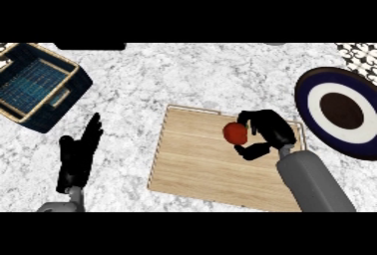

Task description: Pick the bell pepper from the tray and place it in the plate

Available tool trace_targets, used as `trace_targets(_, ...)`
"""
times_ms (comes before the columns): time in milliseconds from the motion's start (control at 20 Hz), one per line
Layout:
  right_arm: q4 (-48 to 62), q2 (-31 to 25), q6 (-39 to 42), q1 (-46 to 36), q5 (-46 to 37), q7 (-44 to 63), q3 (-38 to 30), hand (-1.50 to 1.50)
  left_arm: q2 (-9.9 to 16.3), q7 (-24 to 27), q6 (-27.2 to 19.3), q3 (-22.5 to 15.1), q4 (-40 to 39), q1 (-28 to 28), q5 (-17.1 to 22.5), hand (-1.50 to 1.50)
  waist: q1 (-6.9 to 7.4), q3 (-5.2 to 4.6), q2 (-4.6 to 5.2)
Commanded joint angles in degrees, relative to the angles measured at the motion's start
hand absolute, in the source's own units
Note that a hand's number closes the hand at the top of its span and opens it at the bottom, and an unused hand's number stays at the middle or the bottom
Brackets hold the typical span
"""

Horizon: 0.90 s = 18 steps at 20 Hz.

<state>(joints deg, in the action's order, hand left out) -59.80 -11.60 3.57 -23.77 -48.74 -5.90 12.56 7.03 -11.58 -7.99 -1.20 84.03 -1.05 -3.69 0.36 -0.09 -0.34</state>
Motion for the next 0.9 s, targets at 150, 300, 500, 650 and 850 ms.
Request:
trace_targets(150, 0.4, -7.3, -14.1, 5.4, -7.4, -5.0, -1.3, 1.5, -1.0, -2.3, -1.7, -0.5, 0.6, -0.7, -1.4, 0.0, -0.57, 0.12, 0.3)
trace_targets(300, -7.4, -9.9, -17.6, 9.0, -7.5, -5.3, -3.0, 1.5, -1.6, -2.1, -2.0, -1.1, 3.6, 2.3, -1.4, 0.0, -0.83, 0.09, 0.07)
trace_targets(500, -18.2, -9.4, -15.2, 9.5, -5.5, -2.2, -5.0, 1.5, 0.7, -1.6, 0.4, 2.5, -0.5, -1.7, 0.8, 0.0, -0.92, 0.05, 0.17)
trace_targets(650, -20.0, -6.9, -25.7, 11.1, -4.2, -3.3, -9.0, 1.5, 0.3, -2.2, 0.9, 1.0, 2.9, 1.2, 0.9, 0.0, -0.99, 0.11, 0.08)
trace_targets(850, -32.7, -11.5, -20.6, 14.1, -1.3, 1.2, -14.0, 1.5, -0.7, -5.6, -2.0, -0.2, 5.1, -0.2, -1.8, 0.0, -1.34, 0.08, 0.0)
